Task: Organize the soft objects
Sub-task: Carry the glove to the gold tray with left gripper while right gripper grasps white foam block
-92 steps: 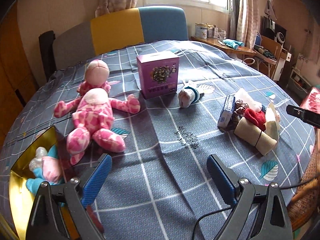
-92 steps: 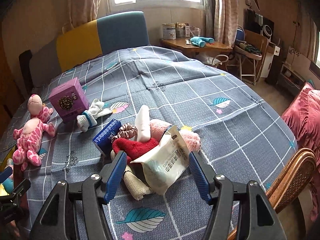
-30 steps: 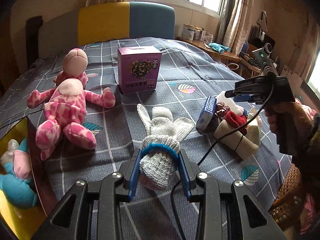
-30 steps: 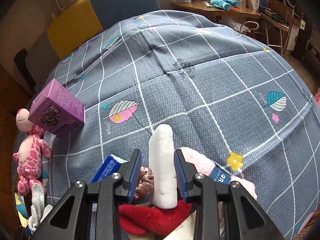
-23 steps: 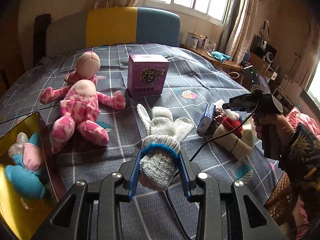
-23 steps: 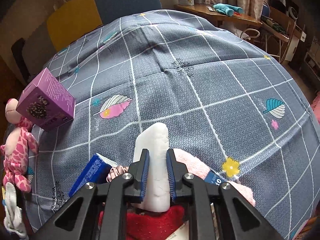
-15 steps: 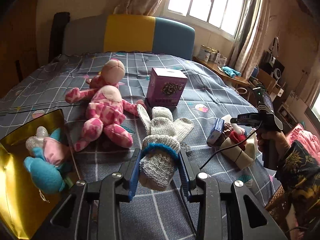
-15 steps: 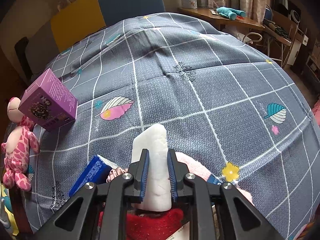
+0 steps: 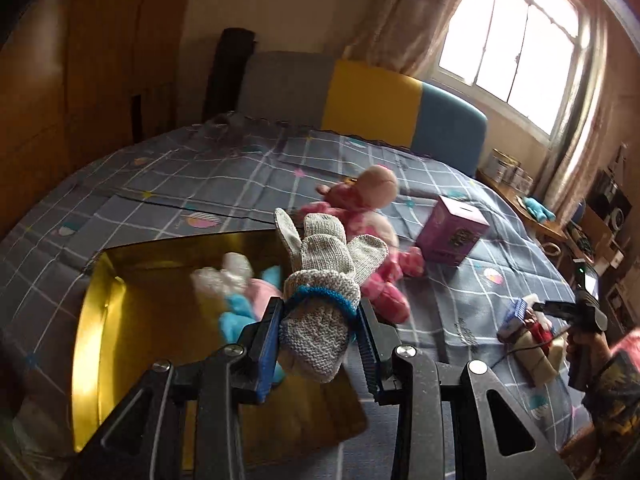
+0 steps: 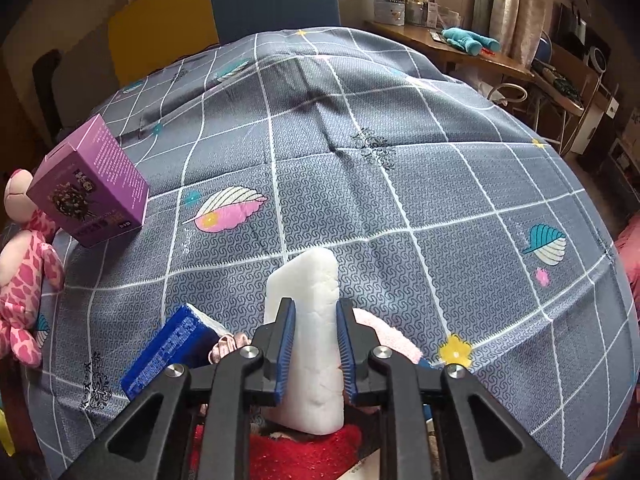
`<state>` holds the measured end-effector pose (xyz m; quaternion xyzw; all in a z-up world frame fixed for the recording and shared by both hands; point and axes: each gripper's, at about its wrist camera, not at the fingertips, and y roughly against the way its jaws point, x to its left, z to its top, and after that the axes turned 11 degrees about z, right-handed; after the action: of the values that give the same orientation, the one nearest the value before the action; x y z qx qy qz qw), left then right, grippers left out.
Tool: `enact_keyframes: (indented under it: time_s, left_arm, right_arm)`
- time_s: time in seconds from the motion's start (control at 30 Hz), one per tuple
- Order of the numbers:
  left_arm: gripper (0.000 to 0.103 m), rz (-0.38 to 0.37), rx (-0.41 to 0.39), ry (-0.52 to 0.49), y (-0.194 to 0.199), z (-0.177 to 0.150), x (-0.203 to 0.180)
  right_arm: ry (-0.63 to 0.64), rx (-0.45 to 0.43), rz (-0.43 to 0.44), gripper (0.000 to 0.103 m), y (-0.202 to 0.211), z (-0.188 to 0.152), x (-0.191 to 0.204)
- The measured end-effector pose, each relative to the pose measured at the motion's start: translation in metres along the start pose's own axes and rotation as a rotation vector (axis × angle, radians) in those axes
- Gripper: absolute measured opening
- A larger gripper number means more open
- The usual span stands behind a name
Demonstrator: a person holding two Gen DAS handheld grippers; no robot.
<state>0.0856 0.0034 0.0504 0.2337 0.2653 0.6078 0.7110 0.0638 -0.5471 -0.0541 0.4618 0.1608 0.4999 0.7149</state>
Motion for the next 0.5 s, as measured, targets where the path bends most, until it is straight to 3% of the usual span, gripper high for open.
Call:
enact_keyframes:
  time_s: [0.23, 0.5]
  left_arm:
    - [0.036, 0.141, 0.111, 0.179, -0.051, 0.003, 0.075]
    - [0.039, 0.275, 0.205, 0.182, -0.118, 0.003, 0.096]
  right_arm:
    - [0.0, -0.097, 0.011, 0.02, 0.022, 0.004, 0.002]
    - [0.004, -0.158, 0.018, 0.019, 0.032, 0.008, 0.001]
